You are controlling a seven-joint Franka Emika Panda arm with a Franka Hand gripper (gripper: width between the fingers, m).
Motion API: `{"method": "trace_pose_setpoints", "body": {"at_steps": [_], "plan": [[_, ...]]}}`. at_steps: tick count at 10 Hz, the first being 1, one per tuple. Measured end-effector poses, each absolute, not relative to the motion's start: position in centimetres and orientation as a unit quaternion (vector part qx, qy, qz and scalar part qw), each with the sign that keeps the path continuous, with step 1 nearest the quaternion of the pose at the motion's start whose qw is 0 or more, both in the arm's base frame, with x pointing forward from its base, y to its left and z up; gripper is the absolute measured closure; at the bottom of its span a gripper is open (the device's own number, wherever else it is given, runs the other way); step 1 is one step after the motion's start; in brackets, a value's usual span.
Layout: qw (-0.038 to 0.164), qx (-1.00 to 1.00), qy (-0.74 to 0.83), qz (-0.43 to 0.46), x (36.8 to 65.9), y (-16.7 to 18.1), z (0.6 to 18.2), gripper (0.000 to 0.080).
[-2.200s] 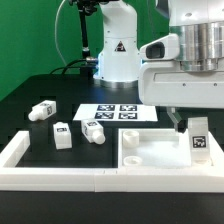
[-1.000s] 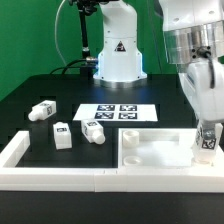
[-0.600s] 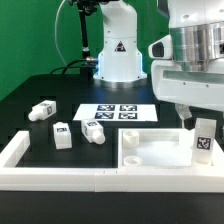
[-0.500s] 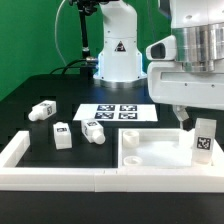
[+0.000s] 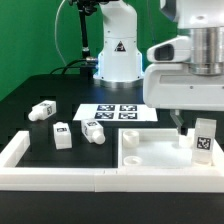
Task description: Assemble one leg
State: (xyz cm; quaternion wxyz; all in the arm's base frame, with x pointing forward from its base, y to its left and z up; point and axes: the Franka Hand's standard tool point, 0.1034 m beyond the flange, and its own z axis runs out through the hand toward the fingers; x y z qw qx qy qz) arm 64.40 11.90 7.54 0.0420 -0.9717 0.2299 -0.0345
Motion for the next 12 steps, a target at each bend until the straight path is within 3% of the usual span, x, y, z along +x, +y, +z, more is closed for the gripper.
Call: {"method": "trace_pose_setpoints", "body": {"at_steps": [1,3,5,9,12], "plan": [[0.041,-0.971,0.233,-0.034,64.4,11.8,7.5,0.0169],[0.043,-0.952,0.301,-0.029,64.2,11.8,7.4,0.0504],[0.046,-0.929,0.366,-0.024,64.2,11.4,7.3,0.0504],[0.094,-0.751,0.653,0.018,64.2,11.0,7.1,0.0506],[0.097,-0.741,0.665,0.023,64.1,11.2,7.0,0.0506]]}}
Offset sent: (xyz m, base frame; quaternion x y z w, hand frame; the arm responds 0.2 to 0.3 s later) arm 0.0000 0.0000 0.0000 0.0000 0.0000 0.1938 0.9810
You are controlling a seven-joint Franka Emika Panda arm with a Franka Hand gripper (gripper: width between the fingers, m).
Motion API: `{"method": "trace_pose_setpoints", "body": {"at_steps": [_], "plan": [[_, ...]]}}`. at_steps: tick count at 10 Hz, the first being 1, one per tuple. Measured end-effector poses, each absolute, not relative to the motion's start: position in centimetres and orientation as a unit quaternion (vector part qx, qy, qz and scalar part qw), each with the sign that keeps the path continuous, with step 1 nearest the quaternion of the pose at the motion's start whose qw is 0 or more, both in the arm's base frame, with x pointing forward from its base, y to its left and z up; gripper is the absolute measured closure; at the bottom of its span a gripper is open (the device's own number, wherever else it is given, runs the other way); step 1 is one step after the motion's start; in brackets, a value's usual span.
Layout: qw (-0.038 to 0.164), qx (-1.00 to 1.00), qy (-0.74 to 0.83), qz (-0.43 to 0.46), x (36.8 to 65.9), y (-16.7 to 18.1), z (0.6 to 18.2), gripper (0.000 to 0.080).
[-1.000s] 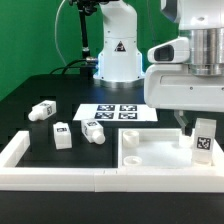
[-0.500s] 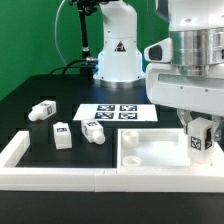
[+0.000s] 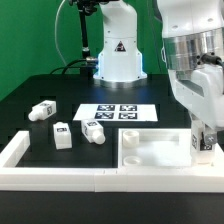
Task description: Assemble one leg
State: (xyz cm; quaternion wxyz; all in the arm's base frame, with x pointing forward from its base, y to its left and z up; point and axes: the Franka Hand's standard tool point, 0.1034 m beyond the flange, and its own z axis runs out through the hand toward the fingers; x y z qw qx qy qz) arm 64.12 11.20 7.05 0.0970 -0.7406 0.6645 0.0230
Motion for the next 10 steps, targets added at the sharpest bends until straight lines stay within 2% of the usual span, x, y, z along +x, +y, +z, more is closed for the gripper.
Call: {"method": "trace_pose_setpoints", "body": {"at_steps": [1,2,3,4,5,9,10], "plan": [[0.094,-0.754,0.65,0.021,64.09,11.25,7.05,0.042],[0.079,-0.819,0.569,0.011,63.95,11.35,7.19,0.042],[0.07,-0.878,0.474,0.009,63.96,11.23,7.45,0.0241],[0.063,-0.914,0.402,0.008,63.91,11.24,7.56,0.0166],[0.056,-0.934,0.353,0.004,63.65,11.66,7.42,0.0166],[0.051,-0.977,0.204,-0.02,63.58,11.11,7.15,0.015],[0.028,-0.995,0.09,-0.029,63.68,11.21,7.25,0.015]]}}
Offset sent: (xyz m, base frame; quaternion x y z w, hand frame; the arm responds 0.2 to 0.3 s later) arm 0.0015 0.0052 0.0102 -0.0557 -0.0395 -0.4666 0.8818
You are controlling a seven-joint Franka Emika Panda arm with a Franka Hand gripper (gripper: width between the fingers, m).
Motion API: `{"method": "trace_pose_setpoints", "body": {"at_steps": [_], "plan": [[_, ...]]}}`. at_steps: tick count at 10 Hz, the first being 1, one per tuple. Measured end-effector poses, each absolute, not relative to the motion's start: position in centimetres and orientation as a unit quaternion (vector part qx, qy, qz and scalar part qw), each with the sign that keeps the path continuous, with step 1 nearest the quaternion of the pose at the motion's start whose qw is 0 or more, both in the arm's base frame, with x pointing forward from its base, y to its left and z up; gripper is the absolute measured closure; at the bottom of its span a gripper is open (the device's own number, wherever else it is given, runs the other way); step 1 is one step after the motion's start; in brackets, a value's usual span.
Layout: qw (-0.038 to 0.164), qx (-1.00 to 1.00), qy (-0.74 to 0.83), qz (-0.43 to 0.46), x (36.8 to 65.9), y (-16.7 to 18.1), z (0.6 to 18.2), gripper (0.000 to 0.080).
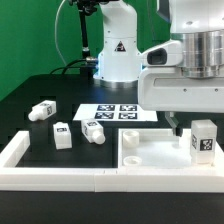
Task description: Assemble one leg
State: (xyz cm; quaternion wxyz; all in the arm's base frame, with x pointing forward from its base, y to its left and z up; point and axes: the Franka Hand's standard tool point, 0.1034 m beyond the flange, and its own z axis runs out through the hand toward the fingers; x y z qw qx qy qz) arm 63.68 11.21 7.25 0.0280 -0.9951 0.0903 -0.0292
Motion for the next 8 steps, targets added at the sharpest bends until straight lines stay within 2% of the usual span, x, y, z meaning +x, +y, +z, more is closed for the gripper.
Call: {"method": "trace_pose_setpoints", "body": {"at_steps": [1,2,4,5,6,8], "plan": [[0.017,-0.999,0.017,-0.033,63.72,11.54,7.33,0.015],[0.021,-0.999,0.039,-0.032,63.71,11.5,7.28,0.015],[0.02,-0.999,0.039,-0.031,63.7,11.46,7.24,0.0404],[0.023,-0.995,0.088,-0.03,63.68,11.52,7.22,0.0404],[0.024,-0.993,0.11,-0.029,63.68,11.52,7.21,0.0515],[0.026,-0.969,0.245,-0.027,63.69,11.65,7.24,0.0515]]}}
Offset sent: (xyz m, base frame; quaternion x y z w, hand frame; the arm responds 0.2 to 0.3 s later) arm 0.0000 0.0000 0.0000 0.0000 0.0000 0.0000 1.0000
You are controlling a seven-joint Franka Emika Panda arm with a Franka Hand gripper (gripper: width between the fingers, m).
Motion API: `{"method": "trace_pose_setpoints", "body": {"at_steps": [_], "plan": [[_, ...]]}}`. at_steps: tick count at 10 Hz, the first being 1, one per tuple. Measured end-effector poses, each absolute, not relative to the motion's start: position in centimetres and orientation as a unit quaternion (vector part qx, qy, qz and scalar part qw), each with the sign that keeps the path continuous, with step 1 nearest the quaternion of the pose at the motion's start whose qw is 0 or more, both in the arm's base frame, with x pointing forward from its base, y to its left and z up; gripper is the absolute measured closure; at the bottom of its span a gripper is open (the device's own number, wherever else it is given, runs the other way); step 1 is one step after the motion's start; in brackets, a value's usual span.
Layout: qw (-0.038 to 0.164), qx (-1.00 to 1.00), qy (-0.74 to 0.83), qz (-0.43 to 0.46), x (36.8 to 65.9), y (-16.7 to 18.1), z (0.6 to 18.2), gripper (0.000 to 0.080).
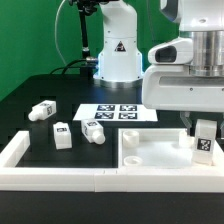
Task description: Assemble one leg
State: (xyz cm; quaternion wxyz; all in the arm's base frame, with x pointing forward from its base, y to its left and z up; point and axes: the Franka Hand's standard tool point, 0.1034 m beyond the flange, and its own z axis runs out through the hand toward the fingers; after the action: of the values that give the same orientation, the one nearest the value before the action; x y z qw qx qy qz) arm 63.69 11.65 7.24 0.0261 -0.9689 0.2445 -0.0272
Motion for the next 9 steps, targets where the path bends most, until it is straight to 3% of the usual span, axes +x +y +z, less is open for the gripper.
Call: {"method": "trace_pose_setpoints", "body": {"at_steps": [2,4,5,7,8,9], "plan": [[0.027,-0.919,0.392,-0.028,63.65,11.71,7.13,0.0515],[0.055,-0.818,0.572,-0.01,63.82,11.7,7.09,0.0515],[0.066,-0.792,0.607,-0.003,63.94,11.49,7.13,0.0515],[0.065,-0.788,0.612,-0.002,63.91,11.5,7.09,0.0515],[0.063,-0.799,0.597,-0.004,63.89,11.5,7.05,0.0431],[0.058,-0.836,0.546,-0.009,63.82,11.52,6.96,0.025]]}}
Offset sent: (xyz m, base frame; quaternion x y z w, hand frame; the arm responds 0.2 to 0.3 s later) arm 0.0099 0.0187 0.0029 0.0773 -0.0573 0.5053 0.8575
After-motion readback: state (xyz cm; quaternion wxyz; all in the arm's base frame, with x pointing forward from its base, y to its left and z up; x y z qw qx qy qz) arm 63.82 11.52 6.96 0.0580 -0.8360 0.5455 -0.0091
